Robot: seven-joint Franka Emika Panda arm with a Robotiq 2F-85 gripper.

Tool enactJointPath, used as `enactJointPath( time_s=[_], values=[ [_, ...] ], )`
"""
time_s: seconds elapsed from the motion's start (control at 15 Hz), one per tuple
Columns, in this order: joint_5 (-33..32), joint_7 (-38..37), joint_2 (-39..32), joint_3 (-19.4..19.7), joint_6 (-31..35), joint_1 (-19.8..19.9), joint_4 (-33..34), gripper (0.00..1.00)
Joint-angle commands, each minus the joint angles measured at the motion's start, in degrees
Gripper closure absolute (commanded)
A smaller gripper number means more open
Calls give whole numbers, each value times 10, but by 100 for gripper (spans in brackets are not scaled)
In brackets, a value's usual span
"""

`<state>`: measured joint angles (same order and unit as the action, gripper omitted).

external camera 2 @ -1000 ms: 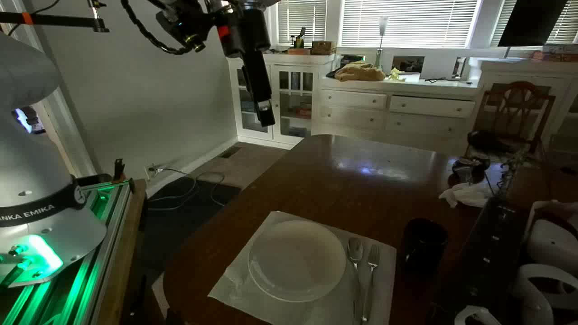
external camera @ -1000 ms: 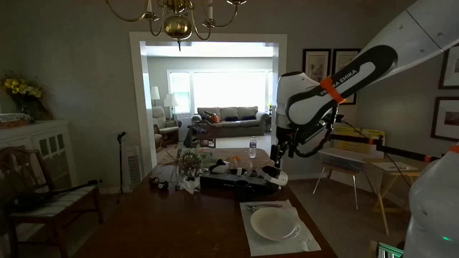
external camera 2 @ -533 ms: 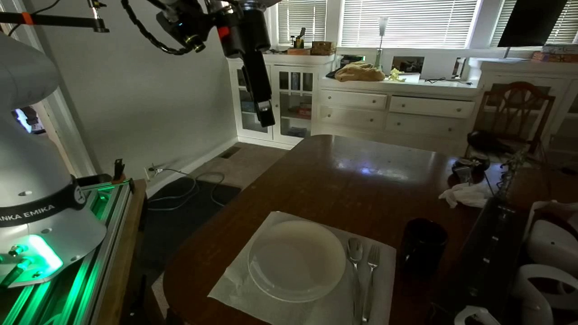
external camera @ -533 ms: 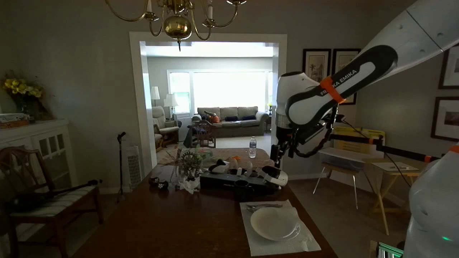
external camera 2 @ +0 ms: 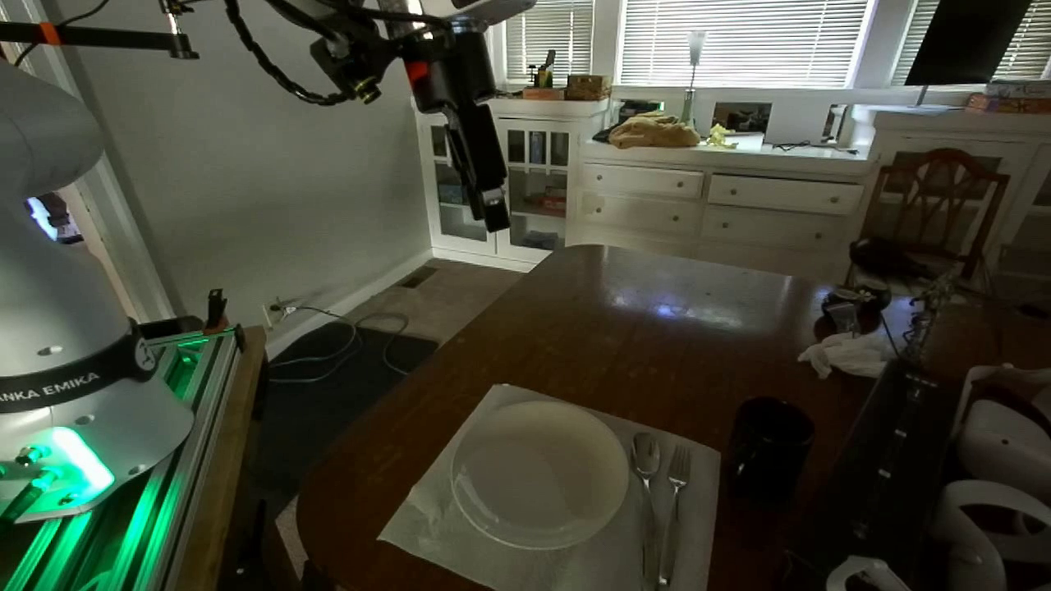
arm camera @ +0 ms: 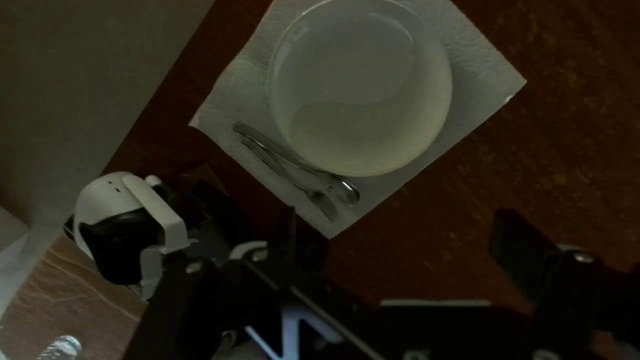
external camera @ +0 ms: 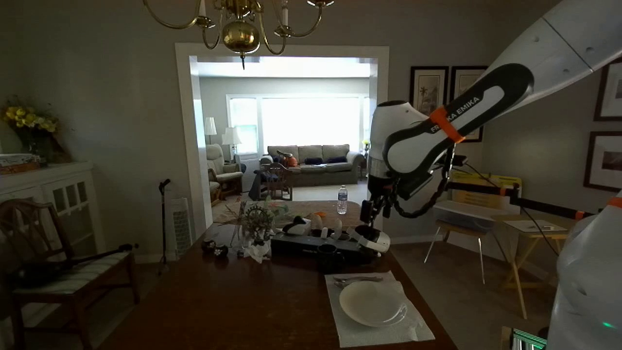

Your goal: Move the white towel to the left.

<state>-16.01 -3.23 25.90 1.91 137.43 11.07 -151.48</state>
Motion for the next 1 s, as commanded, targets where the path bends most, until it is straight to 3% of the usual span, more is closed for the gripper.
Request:
enactJointPath(
  time_s=[0.0,0.2,0.27,0.4,0.6,0.93],
  values=[
    [42,58,-38,14,45,-51,-7,0],
    [81,99,-74,17,67,-85,-10,0],
    [92,112,-87,18,74,-93,-11,25],
    [123,148,-114,25,92,-111,-16,32],
    [158,187,-157,31,144,-121,-27,58],
    [148,193,-240,24,234,-108,-32,96]
  ],
)
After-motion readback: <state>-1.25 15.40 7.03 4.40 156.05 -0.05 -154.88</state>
